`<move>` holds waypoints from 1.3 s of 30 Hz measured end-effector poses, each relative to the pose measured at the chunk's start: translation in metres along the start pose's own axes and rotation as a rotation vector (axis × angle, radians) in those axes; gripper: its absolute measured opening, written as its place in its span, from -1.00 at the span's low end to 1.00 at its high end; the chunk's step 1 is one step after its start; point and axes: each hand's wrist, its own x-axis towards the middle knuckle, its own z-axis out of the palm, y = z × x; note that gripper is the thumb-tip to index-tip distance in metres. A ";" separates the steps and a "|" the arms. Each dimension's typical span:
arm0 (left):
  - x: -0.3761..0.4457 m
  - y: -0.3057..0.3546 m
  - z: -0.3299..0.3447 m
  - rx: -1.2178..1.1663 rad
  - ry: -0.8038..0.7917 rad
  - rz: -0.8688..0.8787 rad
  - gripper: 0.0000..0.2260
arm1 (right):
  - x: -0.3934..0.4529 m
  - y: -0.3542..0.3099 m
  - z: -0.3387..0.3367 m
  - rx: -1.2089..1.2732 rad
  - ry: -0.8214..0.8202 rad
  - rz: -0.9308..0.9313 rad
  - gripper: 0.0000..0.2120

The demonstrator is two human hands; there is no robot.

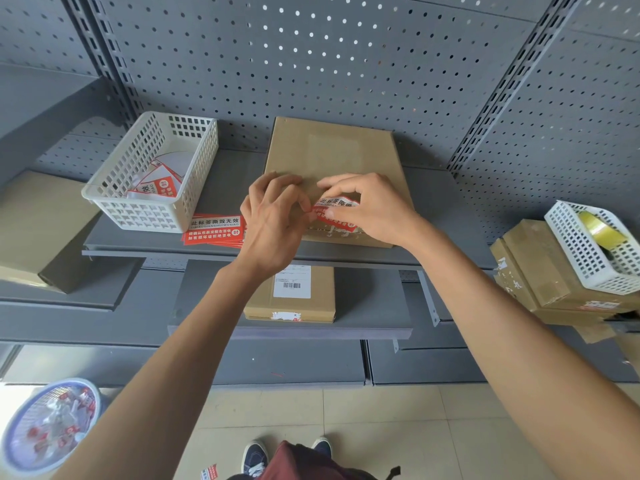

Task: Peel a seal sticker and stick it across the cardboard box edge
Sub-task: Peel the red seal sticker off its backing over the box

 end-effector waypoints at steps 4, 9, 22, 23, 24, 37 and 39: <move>0.001 0.002 -0.002 -0.010 -0.006 -0.013 -0.86 | 0.001 0.004 -0.005 -0.009 0.066 0.024 -0.79; 0.000 0.004 -0.002 0.004 -0.015 -0.018 -0.88 | -0.003 -0.001 -0.006 -0.082 0.072 0.026 -0.94; 0.006 0.024 0.003 0.130 -0.039 -0.101 -0.82 | -0.007 -0.005 -0.003 -0.108 0.058 0.014 -0.93; 0.006 0.024 0.003 0.135 -0.040 -0.098 -0.83 | -0.008 -0.005 -0.003 -0.111 0.057 0.014 -0.94; 0.006 0.024 0.003 0.139 -0.042 -0.094 -0.84 | -0.008 -0.005 -0.003 -0.112 0.058 0.014 -0.94; 0.004 0.020 0.000 0.119 -0.060 -0.058 -0.88 | -0.018 -0.001 -0.009 -0.104 0.047 0.034 -0.78; 0.004 0.021 0.000 0.108 -0.060 -0.064 -0.89 | -0.019 0.002 -0.009 -0.053 0.054 0.034 -0.67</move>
